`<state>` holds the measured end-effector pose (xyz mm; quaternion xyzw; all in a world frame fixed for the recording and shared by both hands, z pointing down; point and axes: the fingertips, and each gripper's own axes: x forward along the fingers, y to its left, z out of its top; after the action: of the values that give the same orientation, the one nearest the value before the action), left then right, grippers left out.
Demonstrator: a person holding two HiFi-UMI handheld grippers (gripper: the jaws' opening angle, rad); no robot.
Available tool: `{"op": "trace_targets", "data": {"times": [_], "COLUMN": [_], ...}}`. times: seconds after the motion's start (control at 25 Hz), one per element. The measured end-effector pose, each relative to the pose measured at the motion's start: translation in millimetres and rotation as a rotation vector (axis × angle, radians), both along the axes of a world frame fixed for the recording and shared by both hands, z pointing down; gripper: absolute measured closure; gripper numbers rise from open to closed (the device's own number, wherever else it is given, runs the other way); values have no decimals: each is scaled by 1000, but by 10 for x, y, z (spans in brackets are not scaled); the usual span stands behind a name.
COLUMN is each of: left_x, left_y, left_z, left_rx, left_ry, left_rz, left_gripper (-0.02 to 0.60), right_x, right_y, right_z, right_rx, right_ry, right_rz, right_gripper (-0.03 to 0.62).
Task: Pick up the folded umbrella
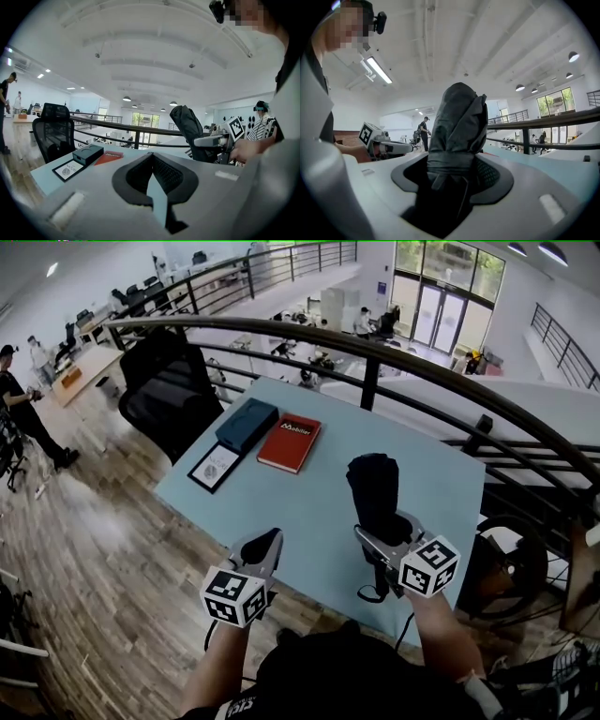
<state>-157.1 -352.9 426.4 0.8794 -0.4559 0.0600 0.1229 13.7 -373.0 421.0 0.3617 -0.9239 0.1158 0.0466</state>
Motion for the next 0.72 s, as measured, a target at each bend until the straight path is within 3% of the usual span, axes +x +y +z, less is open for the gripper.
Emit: {"op": "trace_targets", "data": {"times": [0.72], "left_x": [-269], "left_y": [-27], "left_z": [-342], "left_rx": [74], "left_ry": [16], "left_rz": [-60], "left_gripper": [578], "right_x": [82], "right_y": [228], "right_z": [-1031], "right_rx": [261], "right_ry": [-136], "right_rz": [5], "right_gripper": [330]}}
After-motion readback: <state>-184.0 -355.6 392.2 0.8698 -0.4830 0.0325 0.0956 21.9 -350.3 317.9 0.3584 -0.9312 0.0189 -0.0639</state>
